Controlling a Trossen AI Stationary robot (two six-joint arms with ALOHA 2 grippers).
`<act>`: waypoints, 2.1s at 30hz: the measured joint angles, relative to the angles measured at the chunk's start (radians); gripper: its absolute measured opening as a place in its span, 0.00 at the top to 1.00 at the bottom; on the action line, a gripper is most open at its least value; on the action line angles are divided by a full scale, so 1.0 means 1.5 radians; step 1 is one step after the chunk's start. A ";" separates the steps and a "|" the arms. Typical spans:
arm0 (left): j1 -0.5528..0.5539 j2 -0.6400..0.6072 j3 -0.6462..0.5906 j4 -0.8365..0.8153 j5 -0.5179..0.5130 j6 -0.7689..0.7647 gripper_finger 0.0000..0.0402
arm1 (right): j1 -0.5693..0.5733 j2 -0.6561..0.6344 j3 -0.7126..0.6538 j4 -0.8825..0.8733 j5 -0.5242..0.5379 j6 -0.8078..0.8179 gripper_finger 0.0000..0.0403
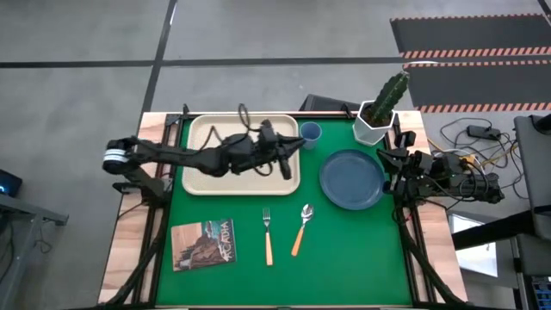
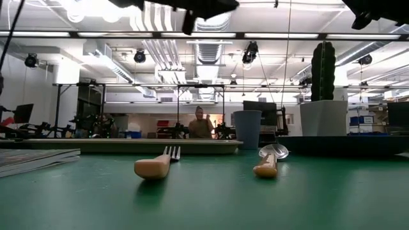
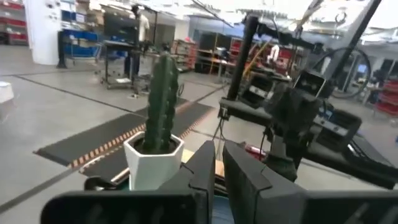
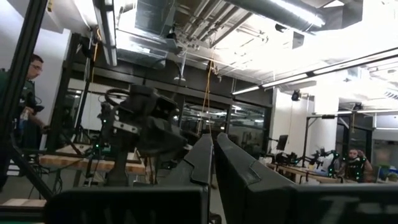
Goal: Pick and place plate/cup/fork/spoon on tray
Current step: Put the blue cup on the white tray
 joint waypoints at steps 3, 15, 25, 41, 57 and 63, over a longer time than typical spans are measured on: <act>0.022 0.042 0.025 -0.015 0.006 0.000 0.96 | 0.000 0.000 0.000 -0.002 0.000 0.000 0.98; 0.090 0.225 0.132 -0.057 0.165 -0.087 0.96 | 0.000 0.000 0.000 -0.011 0.000 -0.007 0.98; 0.119 0.255 0.255 -0.378 0.178 0.072 0.96 | 0.000 0.000 0.000 -0.014 0.000 -0.008 0.98; 0.163 0.247 0.253 -0.386 0.189 0.188 0.62 | 0.000 0.000 0.000 -0.014 0.018 -0.015 0.98; 0.191 0.344 0.253 -0.320 0.196 0.195 0.54 | 0.000 0.000 0.000 -0.016 0.018 -0.019 0.98; 0.190 0.343 0.253 -0.327 0.180 0.211 0.62 | 0.000 0.000 0.000 -0.015 0.018 -0.020 0.98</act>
